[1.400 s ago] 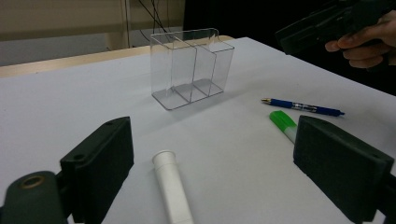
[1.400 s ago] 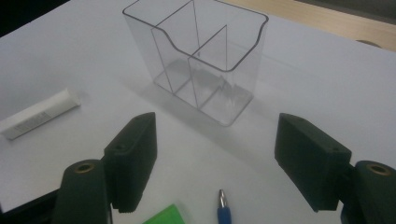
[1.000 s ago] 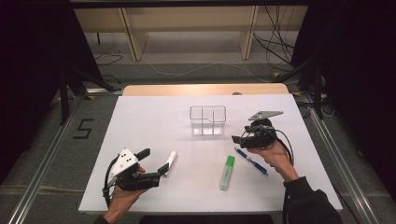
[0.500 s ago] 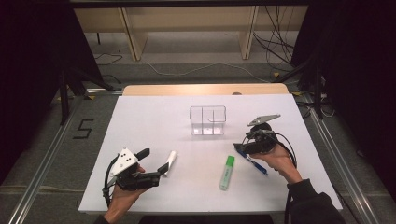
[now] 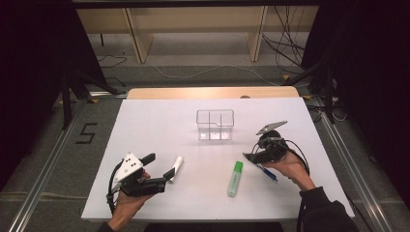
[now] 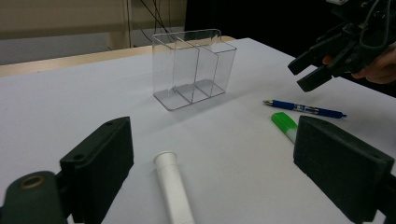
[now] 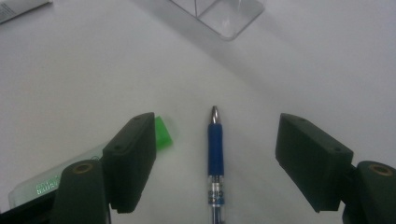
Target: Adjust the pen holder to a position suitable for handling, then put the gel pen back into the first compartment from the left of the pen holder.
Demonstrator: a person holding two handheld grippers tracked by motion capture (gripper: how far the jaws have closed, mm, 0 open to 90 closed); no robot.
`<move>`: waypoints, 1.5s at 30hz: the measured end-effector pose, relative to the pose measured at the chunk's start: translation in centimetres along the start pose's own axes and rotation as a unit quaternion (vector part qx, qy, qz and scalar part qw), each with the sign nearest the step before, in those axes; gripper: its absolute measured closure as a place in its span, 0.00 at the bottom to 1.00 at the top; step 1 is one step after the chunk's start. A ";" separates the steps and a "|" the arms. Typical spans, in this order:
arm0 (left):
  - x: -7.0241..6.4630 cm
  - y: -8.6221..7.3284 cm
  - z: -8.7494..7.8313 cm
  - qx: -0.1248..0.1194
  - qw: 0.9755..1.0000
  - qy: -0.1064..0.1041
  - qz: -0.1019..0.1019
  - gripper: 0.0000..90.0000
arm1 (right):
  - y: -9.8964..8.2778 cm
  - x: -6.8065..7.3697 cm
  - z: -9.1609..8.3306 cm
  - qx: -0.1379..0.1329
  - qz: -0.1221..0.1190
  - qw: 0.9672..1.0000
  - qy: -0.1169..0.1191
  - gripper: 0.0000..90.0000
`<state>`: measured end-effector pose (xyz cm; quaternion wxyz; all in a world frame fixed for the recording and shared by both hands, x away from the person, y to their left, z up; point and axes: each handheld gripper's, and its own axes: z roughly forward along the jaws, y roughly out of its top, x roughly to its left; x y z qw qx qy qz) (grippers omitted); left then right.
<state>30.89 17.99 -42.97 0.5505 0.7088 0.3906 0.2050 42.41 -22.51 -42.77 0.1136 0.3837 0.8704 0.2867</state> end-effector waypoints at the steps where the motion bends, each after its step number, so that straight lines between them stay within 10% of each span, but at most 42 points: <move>1: 0.0 0.0 0.0 0.001 1.000 0.000 0.001 0.13 | 0.0 0.1 0.0 0.004 -0.002 1.000 0.000 0.33; 28: 0.0 0.0 0.1 0.001 1.000 -0.003 0.000 0.13 | -0.6 0.7 2.0 0.090 -0.030 0.995 -0.005 0.30; 45: 0.0 0.1 0.2 0.004 1.000 -0.004 0.006 0.13 | -0.6 0.4 2.8 0.130 -0.039 0.991 -0.003 0.55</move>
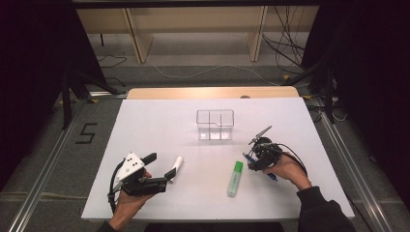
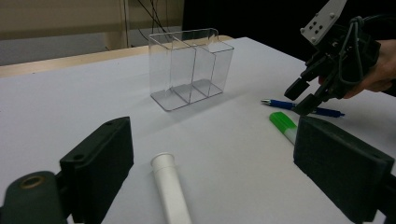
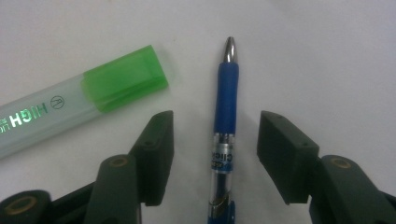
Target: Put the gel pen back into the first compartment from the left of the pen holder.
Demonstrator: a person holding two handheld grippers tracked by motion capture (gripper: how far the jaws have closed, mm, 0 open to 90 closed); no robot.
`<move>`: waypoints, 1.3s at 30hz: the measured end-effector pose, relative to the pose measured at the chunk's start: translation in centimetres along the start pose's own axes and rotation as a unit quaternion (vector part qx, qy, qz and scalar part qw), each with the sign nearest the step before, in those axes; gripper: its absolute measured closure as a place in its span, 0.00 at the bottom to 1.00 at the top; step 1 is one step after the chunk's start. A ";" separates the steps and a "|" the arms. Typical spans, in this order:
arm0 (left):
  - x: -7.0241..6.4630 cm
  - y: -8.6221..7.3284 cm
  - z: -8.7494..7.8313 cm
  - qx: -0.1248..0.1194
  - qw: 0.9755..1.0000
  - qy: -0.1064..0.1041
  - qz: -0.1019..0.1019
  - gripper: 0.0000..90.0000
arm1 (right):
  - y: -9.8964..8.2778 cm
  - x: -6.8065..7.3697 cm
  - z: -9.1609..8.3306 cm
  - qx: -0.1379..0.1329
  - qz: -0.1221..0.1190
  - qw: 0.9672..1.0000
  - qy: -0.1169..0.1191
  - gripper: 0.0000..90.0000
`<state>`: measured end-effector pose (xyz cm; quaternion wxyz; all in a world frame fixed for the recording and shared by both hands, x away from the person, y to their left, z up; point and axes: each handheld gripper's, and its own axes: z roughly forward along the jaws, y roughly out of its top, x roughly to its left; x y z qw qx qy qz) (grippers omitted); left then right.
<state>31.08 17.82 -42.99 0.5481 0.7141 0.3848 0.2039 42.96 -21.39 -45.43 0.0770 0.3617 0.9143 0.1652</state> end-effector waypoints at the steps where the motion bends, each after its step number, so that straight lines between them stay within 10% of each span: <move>1: 0.0 0.0 0.0 -0.001 1.000 0.000 -0.001 0.13 | 0.0 0.0 0.0 -0.001 0.000 1.000 0.000 0.56; 39: 0.0 0.0 -0.1 -0.004 1.000 0.001 0.000 0.13 | 1.6 0.0 0.6 0.077 -0.018 0.997 -0.007 0.88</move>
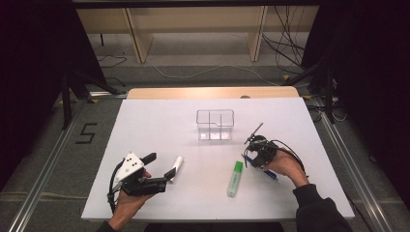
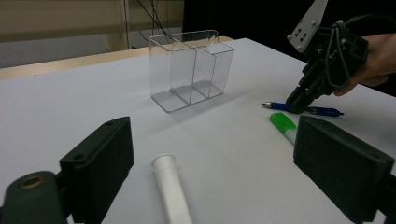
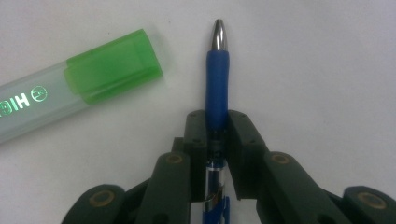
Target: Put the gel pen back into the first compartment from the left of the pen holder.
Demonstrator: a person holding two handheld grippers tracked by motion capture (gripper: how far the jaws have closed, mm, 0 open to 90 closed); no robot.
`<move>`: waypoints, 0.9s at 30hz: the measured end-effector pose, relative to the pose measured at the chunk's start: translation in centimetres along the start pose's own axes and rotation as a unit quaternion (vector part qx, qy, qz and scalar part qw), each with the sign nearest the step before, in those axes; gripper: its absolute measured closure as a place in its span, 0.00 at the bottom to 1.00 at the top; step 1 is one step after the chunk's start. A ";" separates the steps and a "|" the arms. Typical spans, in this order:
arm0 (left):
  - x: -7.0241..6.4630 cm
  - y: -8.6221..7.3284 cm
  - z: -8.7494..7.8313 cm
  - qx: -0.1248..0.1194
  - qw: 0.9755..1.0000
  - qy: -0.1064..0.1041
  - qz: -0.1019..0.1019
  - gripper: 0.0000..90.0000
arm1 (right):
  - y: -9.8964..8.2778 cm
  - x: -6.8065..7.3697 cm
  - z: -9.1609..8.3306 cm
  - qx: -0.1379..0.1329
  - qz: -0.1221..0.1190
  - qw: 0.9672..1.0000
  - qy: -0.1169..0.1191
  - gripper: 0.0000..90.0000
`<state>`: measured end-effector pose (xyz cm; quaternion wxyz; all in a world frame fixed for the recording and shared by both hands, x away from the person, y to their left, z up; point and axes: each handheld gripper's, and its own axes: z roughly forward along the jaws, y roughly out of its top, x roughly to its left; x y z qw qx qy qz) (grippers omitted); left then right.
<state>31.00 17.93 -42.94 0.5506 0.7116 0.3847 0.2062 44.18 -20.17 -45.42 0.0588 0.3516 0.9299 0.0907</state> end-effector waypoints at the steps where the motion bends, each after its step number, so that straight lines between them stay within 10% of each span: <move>1: 0.0 0.0 0.0 0.000 1.000 0.001 -0.001 0.13 | 0.0 0.0 0.0 -0.001 -0.002 1.000 -0.001 0.88; 19: 0.2 0.0 0.0 0.001 1.000 0.005 -0.002 0.13 | -0.5 -0.2 -3.0 -0.073 0.003 0.997 -0.004 0.89; 27: 0.2 0.0 0.0 0.002 1.000 0.007 -0.002 0.13 | -0.8 -1.0 -4.9 -0.190 0.020 0.982 0.004 0.89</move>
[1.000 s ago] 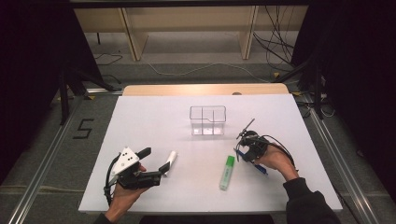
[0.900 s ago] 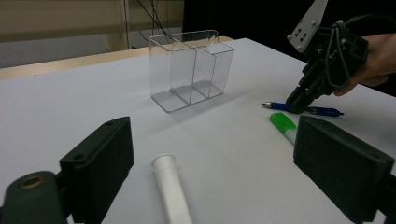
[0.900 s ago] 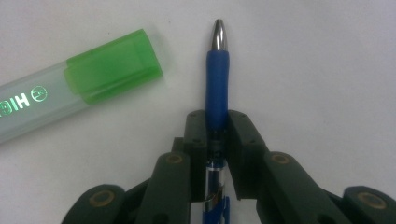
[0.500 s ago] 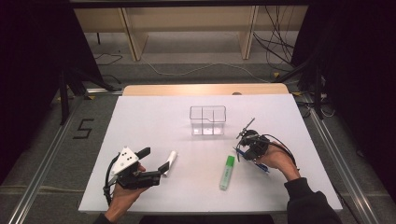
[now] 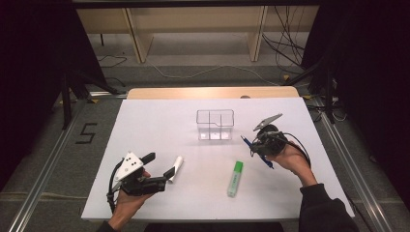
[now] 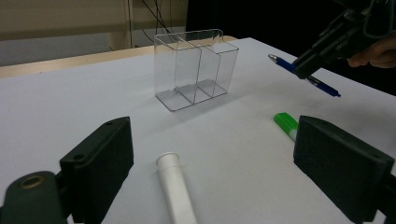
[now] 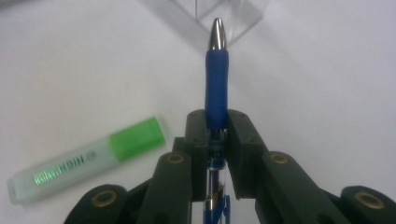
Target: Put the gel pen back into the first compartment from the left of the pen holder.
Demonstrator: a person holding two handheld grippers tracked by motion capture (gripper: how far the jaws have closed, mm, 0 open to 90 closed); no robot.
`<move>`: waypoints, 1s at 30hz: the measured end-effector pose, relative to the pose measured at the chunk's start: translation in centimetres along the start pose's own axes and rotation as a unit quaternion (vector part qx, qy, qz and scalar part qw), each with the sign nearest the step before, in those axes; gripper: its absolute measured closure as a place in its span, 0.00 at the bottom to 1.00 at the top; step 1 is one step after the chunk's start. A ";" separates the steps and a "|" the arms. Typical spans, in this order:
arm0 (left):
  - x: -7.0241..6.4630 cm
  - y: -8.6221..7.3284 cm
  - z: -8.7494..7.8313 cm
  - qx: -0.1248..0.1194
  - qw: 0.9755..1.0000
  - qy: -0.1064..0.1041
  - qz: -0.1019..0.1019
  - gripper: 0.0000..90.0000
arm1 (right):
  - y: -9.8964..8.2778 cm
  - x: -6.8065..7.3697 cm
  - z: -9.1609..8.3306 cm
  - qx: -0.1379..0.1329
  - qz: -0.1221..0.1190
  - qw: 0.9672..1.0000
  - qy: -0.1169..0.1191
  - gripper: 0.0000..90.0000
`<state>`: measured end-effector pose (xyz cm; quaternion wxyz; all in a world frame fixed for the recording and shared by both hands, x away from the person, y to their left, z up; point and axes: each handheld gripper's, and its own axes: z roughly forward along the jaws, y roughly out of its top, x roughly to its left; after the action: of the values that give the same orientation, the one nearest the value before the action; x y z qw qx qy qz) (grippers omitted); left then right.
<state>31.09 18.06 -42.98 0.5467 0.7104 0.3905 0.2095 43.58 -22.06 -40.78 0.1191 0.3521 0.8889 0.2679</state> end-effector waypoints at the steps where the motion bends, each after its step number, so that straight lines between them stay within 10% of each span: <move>1: 0.0 0.0 0.0 0.000 1.000 0.000 0.000 0.13 | 0.1 0.0 -0.2 -0.009 0.004 1.000 -0.002 0.89; 9: 0.0 0.0 0.0 0.000 1.000 0.000 0.001 0.13 | 0.0 -0.5 -1.1 -0.094 0.043 0.995 -0.004 0.89; 18: 0.0 0.0 0.1 0.000 1.000 0.001 0.002 0.13 | -0.5 -1.2 -0.8 -0.178 0.102 0.979 -0.019 0.89; 30: 0.0 -0.1 0.1 0.003 1.000 0.001 0.001 0.13 | 0.2 -0.2 -0.8 -0.237 0.110 0.965 -0.017 0.89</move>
<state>31.13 17.97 -43.08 0.5438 0.7121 0.3915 0.2096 43.53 -22.35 -40.03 0.1844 0.4138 0.7538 0.4760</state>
